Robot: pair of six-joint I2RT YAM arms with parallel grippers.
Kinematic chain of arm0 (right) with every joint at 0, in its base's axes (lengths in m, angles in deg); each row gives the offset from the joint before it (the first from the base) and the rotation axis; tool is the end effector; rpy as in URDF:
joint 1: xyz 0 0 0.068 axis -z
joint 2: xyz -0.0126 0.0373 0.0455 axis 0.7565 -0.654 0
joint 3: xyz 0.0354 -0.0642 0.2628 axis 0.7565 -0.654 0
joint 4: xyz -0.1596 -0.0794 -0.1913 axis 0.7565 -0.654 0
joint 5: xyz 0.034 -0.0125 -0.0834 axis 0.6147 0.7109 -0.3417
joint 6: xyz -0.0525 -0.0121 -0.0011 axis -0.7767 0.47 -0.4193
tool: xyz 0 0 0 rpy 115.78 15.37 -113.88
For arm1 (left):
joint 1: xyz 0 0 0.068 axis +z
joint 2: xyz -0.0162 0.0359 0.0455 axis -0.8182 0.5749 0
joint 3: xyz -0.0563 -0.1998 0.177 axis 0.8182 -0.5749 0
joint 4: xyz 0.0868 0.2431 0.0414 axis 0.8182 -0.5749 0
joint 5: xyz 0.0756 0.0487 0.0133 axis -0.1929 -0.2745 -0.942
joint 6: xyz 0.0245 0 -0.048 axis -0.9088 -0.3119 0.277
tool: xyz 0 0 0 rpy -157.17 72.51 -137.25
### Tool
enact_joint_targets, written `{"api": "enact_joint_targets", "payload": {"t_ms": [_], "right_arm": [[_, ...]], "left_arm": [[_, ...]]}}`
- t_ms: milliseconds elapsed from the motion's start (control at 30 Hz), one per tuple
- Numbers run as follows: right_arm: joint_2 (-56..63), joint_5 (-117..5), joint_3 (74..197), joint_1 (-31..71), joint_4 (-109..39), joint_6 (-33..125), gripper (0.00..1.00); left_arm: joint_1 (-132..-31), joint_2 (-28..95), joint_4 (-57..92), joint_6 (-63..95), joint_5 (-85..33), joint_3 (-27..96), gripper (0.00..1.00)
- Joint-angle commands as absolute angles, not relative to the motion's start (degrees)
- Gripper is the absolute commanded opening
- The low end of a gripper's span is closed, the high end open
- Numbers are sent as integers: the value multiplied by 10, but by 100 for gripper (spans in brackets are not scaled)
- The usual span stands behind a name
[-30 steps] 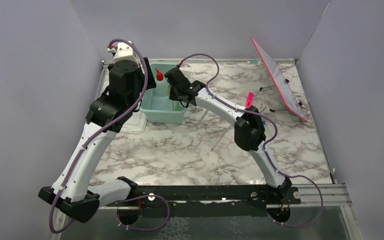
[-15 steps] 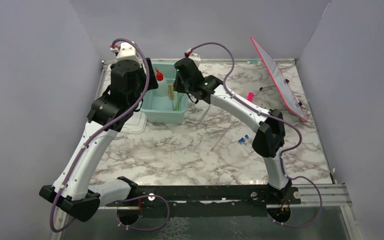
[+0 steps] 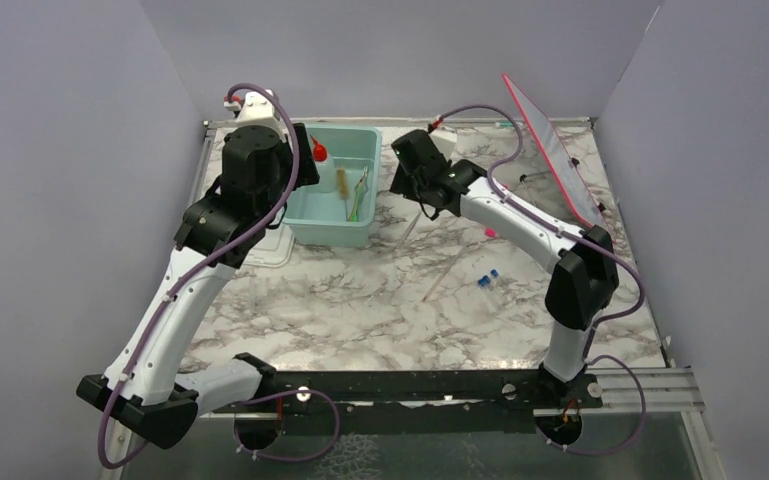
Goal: Organize the chemistry lab equipment
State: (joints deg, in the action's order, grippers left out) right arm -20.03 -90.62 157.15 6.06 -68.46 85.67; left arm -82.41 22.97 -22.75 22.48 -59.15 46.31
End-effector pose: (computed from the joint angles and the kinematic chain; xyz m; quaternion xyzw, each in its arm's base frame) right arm 0.3149 0.2725 0.3276 0.1236 0.8824 0.1310 0.4346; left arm 0.2032 -0.0890 0.4548 -0.0589 0.8027 -0.0586 0.5905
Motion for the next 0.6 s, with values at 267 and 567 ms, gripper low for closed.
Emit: {"api": "enact_joint_targets", "payload": {"t_ms": [267, 567], "right_arm": [[-339, -854, 1570, 106, -753, 918, 57], [-392, -863, 1569, 107, -729, 927, 39]], "left_arm": [[-826, 217, -203, 228, -563, 455, 76], [-826, 215, -200, 251, -561, 446, 76]]}}
